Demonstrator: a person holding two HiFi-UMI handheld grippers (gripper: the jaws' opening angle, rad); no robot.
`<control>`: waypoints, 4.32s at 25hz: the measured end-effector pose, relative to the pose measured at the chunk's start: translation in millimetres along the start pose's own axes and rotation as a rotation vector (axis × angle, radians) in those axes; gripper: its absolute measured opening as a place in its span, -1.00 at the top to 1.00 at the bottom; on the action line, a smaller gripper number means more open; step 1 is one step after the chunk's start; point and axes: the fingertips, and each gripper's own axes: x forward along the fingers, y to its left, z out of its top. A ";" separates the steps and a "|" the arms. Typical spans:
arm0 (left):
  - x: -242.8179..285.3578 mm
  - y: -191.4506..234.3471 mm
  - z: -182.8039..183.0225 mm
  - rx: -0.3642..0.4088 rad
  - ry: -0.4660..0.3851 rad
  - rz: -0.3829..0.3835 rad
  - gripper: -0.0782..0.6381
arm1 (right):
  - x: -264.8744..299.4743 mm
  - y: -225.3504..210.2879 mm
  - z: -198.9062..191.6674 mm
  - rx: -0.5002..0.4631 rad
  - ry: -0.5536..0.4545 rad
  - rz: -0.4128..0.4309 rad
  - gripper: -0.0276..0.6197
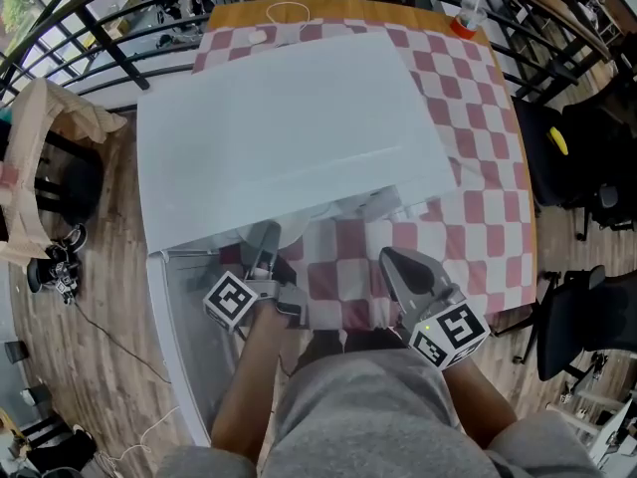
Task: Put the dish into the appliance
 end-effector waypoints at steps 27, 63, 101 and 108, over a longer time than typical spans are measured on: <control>-7.9 8.6 -6.0 1.090 0.068 0.426 -0.31 | -1.7 -3.3 -5.9 -0.014 0.006 -0.005 0.92; -77.2 -58.0 -30.1 1.036 0.045 0.229 0.75 | -72.2 7.2 51.0 -0.046 -0.137 -0.124 0.91; -282.0 -108.5 -273.9 1.060 -0.001 0.200 0.75 | -320.9 -16.1 -64.0 -0.032 -0.125 -0.047 0.91; -284.0 -120.4 -277.2 1.069 -0.012 0.195 0.75 | -331.9 -16.7 -58.1 -0.036 -0.153 -0.040 0.91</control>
